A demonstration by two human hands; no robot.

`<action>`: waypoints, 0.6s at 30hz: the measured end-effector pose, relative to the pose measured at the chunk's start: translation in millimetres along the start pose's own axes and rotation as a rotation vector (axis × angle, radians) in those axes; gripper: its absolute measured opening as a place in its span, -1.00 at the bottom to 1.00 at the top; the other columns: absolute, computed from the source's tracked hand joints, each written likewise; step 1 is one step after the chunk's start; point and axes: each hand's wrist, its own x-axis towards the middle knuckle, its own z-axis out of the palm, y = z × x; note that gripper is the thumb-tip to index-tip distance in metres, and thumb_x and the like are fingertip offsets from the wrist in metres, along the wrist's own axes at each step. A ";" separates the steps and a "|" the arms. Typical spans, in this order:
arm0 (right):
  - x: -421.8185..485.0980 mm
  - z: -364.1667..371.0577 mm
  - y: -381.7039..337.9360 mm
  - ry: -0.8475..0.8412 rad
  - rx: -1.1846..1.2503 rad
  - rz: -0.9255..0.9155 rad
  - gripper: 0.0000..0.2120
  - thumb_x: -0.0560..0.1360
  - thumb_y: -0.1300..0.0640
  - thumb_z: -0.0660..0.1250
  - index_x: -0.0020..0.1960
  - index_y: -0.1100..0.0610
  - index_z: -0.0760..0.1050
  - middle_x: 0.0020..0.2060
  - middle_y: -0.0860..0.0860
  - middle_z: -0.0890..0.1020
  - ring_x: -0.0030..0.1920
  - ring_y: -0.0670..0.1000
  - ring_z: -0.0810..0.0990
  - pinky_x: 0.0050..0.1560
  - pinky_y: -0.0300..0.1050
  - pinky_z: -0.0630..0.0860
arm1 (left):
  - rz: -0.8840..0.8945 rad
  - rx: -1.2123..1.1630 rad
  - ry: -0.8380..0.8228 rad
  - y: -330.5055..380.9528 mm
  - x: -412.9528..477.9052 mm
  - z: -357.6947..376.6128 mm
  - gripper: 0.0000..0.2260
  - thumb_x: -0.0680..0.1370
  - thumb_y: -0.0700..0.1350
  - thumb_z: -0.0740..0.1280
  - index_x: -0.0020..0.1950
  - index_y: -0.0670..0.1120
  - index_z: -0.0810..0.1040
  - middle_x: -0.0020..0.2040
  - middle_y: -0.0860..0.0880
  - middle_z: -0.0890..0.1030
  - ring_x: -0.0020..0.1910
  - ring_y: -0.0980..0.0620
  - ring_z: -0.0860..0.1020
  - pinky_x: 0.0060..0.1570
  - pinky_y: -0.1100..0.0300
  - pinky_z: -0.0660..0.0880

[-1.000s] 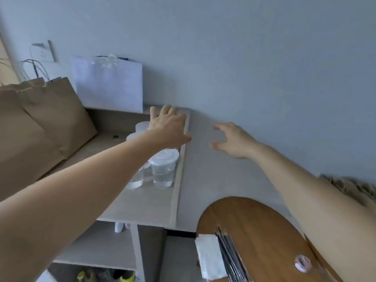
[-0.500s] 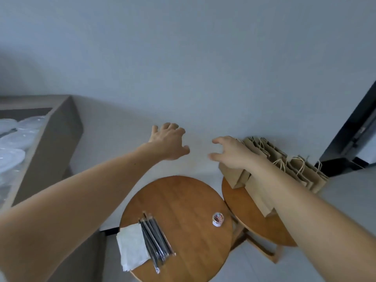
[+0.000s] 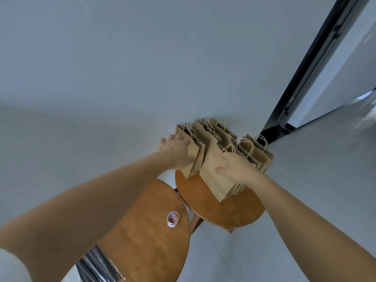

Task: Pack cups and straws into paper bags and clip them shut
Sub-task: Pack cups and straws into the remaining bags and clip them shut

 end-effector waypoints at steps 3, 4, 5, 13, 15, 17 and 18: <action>24.2 -1.2 47.8 -0.011 -0.033 0.100 -0.73 0.55 -0.03 0.27 0.20 0.03 0.47 0.09 0.02 0.57 0.05 0.04 0.56 -0.08 -0.09 0.44 | 0.034 -0.002 -0.022 23.3 36.4 18.5 -0.49 0.55 0.15 0.27 0.46 0.02 0.37 0.45 -0.04 0.38 0.44 -0.11 0.29 0.40 -0.10 0.22; 34.3 0.1 64.2 -0.015 -0.046 0.118 -0.90 0.53 -0.03 0.26 -0.04 -0.02 0.44 -0.13 -0.02 0.53 -0.16 -0.01 0.52 -0.23 -0.11 0.39 | 0.038 -0.001 -0.027 30.5 48.9 25.6 -0.49 0.55 0.16 0.27 0.46 0.02 0.37 0.44 -0.03 0.39 0.44 -0.11 0.30 0.39 -0.10 0.23; 45.1 2.2 79.7 -0.017 -0.056 0.144 -0.86 0.51 -0.02 0.27 -0.15 0.00 0.36 -0.25 -0.05 0.46 -0.27 -0.04 0.46 -0.31 -0.11 0.34 | 0.035 -0.002 -0.031 37.1 60.8 33.1 -0.49 0.55 0.16 0.26 0.46 0.02 0.37 0.44 -0.03 0.39 0.43 -0.11 0.31 0.39 -0.11 0.24; 137.5 26.8 177.3 -0.089 -0.134 0.182 -0.73 0.54 -0.08 0.23 0.03 0.13 0.38 -0.01 0.04 0.49 -0.15 0.05 0.53 -0.24 -0.05 0.45 | -0.123 -0.005 -0.147 70.2 143.0 100.8 -0.50 0.56 0.22 0.26 0.43 0.00 0.40 0.41 -0.03 0.42 0.41 -0.12 0.34 0.38 -0.13 0.28; 159.2 33.8 193.5 -0.090 -0.159 0.167 -0.74 0.55 -0.10 0.21 -0.02 0.10 0.33 -0.01 0.02 0.44 -0.14 0.06 0.53 -0.24 -0.05 0.42 | -0.170 -0.020 -0.166 74.4 155.8 115.2 -0.51 0.57 0.20 0.26 0.43 0.00 0.40 0.40 -0.04 0.43 0.41 -0.12 0.34 0.39 -0.13 0.28; 175.7 42.0 204.0 -0.107 -0.211 0.141 -0.73 0.56 -0.13 0.19 0.00 0.08 0.31 -0.05 0.00 0.42 -0.14 0.07 0.52 -0.22 -0.05 0.42 | -0.202 -0.028 -0.187 75.8 163.1 128.0 -0.54 0.58 0.16 0.24 0.42 -0.02 0.41 0.40 -0.04 0.44 0.40 -0.12 0.35 0.37 -0.11 0.32; 180.6 45.5 207.1 -0.101 -0.232 0.123 -0.74 0.57 -0.13 0.18 0.00 0.07 0.31 -0.09 -0.02 0.44 -0.16 0.06 0.52 -0.24 -0.07 0.42 | -0.213 -0.029 -0.195 75.5 164.4 132.7 -0.55 0.58 0.16 0.24 0.42 -0.02 0.41 0.39 -0.04 0.44 0.38 -0.12 0.37 0.37 -0.10 0.34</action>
